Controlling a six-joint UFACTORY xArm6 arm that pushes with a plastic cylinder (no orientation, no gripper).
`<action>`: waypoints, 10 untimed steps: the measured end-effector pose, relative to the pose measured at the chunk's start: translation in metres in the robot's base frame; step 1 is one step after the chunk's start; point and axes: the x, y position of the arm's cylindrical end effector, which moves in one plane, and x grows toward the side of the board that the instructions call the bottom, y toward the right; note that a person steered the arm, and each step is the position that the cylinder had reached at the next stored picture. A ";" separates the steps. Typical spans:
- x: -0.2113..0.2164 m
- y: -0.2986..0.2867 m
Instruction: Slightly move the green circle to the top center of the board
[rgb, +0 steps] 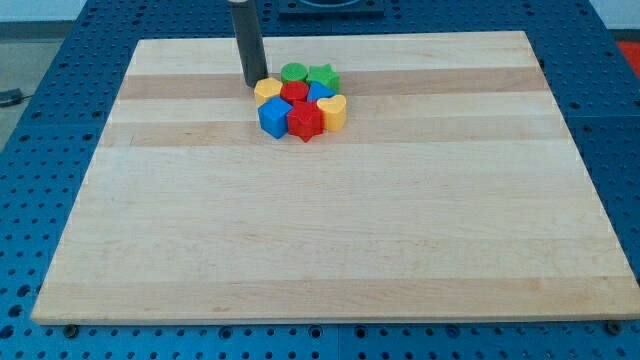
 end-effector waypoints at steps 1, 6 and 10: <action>0.021 0.016; 0.038 0.028; -0.026 0.008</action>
